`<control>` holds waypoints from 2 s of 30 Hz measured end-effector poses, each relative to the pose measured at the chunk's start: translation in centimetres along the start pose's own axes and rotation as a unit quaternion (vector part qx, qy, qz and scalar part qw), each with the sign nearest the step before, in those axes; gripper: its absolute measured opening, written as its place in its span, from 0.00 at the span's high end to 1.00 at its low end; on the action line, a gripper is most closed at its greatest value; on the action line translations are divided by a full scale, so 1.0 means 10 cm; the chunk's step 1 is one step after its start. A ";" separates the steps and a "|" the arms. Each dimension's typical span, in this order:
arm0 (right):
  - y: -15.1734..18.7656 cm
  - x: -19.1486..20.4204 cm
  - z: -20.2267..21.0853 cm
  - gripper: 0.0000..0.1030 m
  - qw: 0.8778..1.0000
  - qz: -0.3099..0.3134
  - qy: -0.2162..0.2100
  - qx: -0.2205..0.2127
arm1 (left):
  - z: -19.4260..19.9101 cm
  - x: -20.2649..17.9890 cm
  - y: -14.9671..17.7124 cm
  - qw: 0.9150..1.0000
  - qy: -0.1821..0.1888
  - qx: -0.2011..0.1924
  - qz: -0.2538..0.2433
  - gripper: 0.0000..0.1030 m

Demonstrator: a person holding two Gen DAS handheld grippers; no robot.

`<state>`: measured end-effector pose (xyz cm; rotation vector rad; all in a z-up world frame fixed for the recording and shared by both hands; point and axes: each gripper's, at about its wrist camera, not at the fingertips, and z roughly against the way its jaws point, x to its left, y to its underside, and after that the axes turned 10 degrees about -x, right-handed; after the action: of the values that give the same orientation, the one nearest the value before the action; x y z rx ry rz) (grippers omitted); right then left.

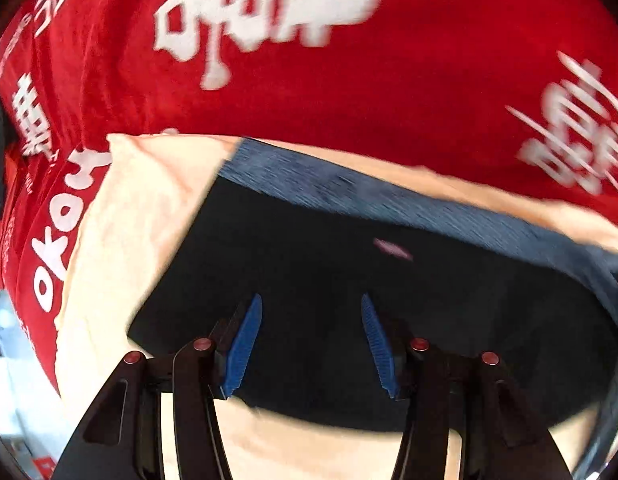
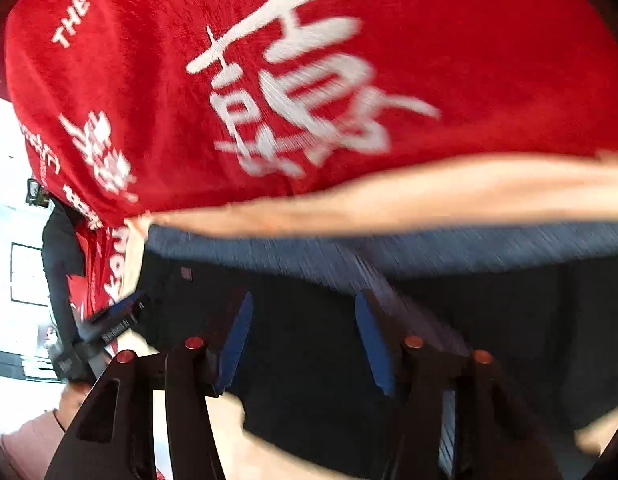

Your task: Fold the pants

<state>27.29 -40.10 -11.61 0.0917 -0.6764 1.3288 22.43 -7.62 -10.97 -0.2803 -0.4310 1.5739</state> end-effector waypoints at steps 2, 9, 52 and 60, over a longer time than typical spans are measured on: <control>0.30 -0.12 0.28 0.44 1.000 -0.010 0.018 -0.001 | 0.13 -0.26 0.14 0.999 0.026 0.013 -0.017 0.48; 1.18 -0.71 1.13 0.44 0.991 -0.108 0.075 -0.012 | 0.50 -1.18 0.69 0.985 0.130 0.047 -0.101 0.48; 2.78 -1.87 2.26 0.97 0.956 -0.280 -0.062 -0.058 | 1.05 -3.55 1.58 0.926 0.331 0.131 -0.124 0.92; 1.75 -2.24 2.93 0.97 0.959 -0.243 -0.076 -0.125 | 1.24 -3.96 0.91 0.925 0.355 0.088 -0.103 0.92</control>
<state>-2.22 -67.47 -4.59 0.1463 -0.8815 0.7618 10.96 -48.36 -7.18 -0.6161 0.2415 1.1901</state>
